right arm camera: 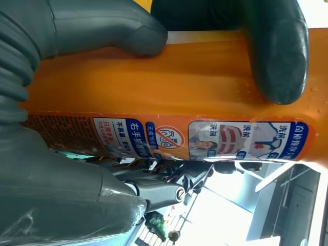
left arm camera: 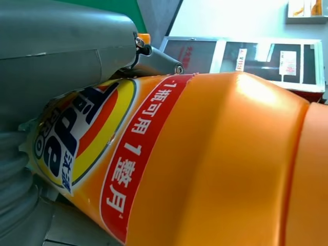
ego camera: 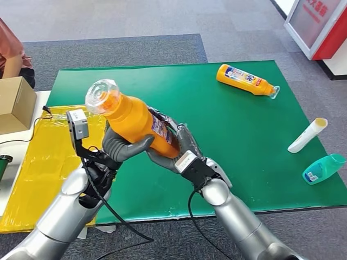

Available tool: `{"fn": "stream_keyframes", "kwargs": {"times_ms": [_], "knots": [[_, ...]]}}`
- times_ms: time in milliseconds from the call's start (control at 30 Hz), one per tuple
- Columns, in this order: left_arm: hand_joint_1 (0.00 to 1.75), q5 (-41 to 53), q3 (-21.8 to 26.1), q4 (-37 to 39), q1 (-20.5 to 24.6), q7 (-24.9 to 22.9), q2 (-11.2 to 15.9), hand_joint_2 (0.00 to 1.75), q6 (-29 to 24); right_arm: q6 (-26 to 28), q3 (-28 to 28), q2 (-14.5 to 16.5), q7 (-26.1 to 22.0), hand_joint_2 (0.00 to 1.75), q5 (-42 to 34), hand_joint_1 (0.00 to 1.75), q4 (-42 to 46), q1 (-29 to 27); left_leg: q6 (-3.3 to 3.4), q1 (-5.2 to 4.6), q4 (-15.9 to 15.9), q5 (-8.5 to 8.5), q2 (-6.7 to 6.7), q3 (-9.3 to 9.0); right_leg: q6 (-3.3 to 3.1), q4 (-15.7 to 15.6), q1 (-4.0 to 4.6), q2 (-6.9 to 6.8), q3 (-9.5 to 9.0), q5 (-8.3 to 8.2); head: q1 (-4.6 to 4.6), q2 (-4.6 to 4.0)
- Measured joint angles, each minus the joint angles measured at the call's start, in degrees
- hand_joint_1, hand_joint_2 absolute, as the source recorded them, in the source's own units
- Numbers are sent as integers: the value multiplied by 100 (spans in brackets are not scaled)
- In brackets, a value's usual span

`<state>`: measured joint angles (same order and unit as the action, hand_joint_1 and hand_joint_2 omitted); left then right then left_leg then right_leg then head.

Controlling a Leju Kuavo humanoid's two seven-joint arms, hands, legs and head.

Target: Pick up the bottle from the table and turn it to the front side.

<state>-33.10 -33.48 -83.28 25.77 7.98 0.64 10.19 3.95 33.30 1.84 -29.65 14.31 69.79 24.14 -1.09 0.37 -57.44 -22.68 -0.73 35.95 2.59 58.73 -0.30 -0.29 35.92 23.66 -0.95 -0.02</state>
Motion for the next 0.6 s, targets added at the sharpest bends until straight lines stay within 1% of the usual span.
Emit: {"fn": "stream_keyframes", "kwargs": {"times_ms": [167,200,300,333,467,600], "knots": [[175,-11,0,43,0,0,26,175,4,38,3,20,-26,175,-4,175,-123,24,0,0,0,0,0,0,0,0,0,0,0,0,1,0],[175,-13,0,52,0,0,31,175,7,38,4,22,-29,175,-4,134,-145,30,0,0,0,0,0,0,0,0,0,0,0,0,1,0],[175,-19,0,79,-2,27,53,175,13,40,3,28,-31,175,-7,3,-203,48,0,0,0,0,0,0,0,0,0,0,0,0,-1,0],[175,-17,0,84,-5,54,63,175,13,40,1,30,-26,175,-11,0,-227,55,0,0,0,0,0,0,0,0,0,0,0,0,-1,0],[175,90,40,72,-81,243,104,175,-69,29,-13,34,37,175,-59,0,-333,99,0,0,0,0,-1,0,0,0,0,1,1,0,-1,0],[175,492,143,-92,-298,486,140,175,-466,-17,-59,42,179,175,-157,0,-392,132,0,0,0,0,-3,0,0,0,0,3,2,0,1,0]]}}
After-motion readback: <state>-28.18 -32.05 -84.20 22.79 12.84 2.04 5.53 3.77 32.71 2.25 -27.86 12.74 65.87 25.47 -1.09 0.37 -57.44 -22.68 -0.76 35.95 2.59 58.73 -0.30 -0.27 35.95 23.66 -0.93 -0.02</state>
